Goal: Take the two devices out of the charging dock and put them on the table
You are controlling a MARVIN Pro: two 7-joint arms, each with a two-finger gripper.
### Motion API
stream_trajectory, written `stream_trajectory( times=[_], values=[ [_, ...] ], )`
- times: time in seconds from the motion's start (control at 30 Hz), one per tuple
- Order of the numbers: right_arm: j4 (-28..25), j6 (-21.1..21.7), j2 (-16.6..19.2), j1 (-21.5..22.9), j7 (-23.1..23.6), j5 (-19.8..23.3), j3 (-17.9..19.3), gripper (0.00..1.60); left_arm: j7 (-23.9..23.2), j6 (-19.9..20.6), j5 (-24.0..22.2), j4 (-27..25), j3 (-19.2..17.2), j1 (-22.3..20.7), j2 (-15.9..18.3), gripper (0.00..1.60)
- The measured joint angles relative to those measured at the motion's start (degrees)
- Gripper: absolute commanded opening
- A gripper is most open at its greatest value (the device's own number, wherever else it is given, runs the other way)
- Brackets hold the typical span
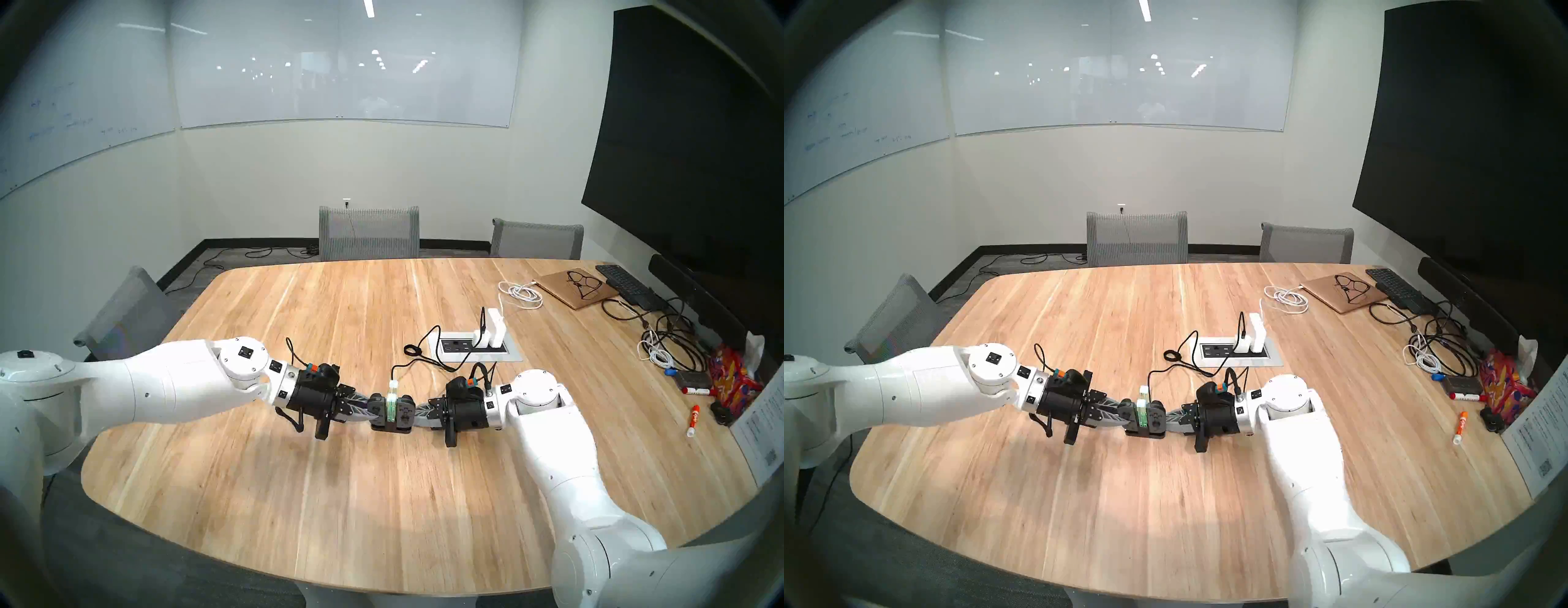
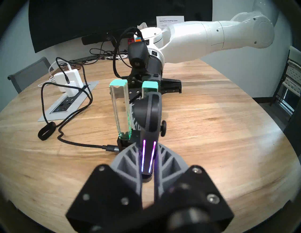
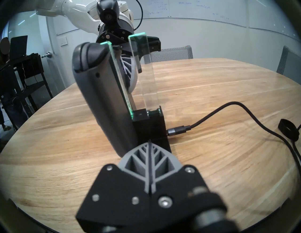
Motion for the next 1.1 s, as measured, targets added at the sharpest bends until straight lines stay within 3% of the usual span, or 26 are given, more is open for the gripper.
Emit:
stream_trajectory(
  times=[1.1],
  values=[
    [0.0, 0.0, 0.1, 0.1, 0.0, 0.0, 0.0, 0.0, -2.9, 0.6, -2.6, 5.6, -1.1, -0.2, -3.0, 0.0]
  ],
)
